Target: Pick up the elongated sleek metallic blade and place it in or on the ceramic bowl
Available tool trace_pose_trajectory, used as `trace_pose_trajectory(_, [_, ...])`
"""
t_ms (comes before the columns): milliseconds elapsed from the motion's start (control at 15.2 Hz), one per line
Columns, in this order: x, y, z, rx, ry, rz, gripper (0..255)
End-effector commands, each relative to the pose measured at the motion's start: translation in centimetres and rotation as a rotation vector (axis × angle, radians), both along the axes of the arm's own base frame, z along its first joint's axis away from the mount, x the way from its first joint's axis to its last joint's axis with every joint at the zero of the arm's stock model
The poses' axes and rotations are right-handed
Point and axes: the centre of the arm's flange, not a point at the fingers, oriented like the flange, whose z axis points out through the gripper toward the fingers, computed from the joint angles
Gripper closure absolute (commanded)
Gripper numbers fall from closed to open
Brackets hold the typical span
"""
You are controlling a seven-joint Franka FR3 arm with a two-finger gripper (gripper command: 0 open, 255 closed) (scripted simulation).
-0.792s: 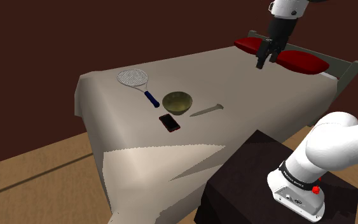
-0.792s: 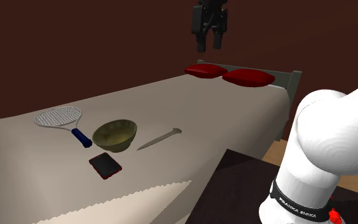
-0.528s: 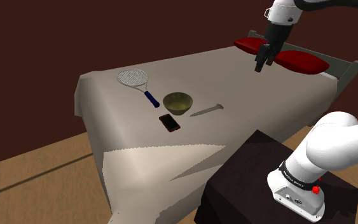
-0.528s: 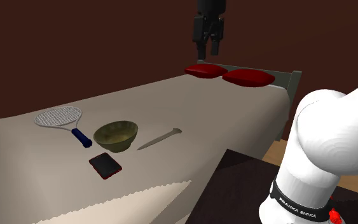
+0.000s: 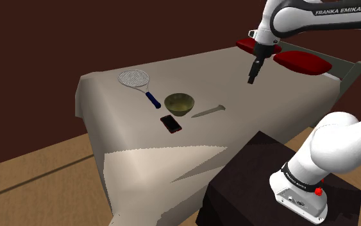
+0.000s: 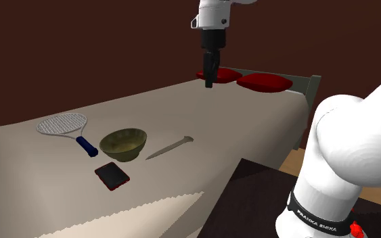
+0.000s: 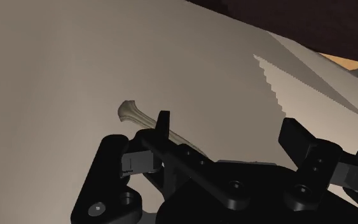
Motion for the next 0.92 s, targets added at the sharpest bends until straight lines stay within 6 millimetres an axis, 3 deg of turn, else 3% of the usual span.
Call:
trace_pose_trajectory(0, [1.3, -1.1, -2.2, 0.003, 0.001, 0.078, 0])
trace_pose_trajectory(462, [6.5, -3.6, -9.5, 0.015, 0.009, 0.333, 0])
trace_pose_trajectory(858, [11.2, -4.6, -15.8, 0.026, 0.017, 0.552, 0])
